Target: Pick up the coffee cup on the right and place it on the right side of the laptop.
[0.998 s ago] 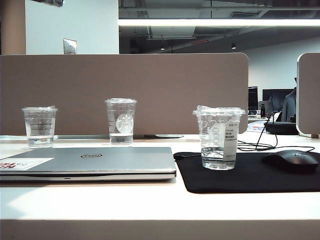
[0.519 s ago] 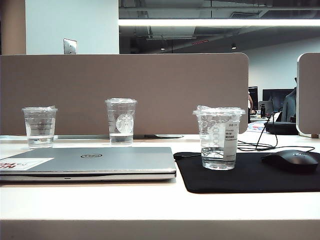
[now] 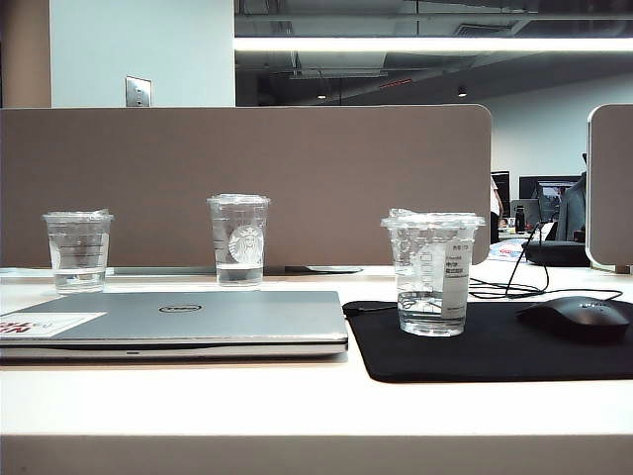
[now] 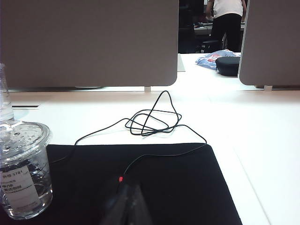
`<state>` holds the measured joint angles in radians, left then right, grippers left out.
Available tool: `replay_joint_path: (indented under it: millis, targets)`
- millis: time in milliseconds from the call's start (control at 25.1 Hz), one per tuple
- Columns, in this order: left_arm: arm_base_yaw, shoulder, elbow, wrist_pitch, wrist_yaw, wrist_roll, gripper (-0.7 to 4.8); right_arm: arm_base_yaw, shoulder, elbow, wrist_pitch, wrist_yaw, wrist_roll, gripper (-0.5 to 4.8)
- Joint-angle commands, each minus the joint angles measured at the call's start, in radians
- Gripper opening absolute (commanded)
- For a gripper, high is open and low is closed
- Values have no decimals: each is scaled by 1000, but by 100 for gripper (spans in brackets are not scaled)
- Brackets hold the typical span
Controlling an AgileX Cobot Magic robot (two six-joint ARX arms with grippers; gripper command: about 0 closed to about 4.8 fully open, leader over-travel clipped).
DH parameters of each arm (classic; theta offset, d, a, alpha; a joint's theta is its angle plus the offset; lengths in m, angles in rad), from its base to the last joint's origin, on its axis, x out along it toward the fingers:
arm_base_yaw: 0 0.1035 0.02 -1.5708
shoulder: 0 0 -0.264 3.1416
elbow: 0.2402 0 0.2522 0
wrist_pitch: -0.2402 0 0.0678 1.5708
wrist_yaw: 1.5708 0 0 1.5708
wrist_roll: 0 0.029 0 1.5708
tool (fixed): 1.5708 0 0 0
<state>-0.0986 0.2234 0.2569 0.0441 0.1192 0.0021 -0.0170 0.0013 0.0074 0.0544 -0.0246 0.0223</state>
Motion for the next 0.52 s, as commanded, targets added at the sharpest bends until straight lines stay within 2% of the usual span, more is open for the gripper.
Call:
replay_joint_path:
  millis: [40, 279, 519]
  targets:
    - [15, -58, -50, 24, -51, -66, -6, 0, -2, -6, 19, 4, 3, -1]
    - [64, -180, -164, 24, -82, -66, -5, 0, -2, -6, 18, 4, 3, -1]
    - [78, -220, -225, 29, -94, -66, -5, 0, -2, -6, 18, 4, 3, -1]
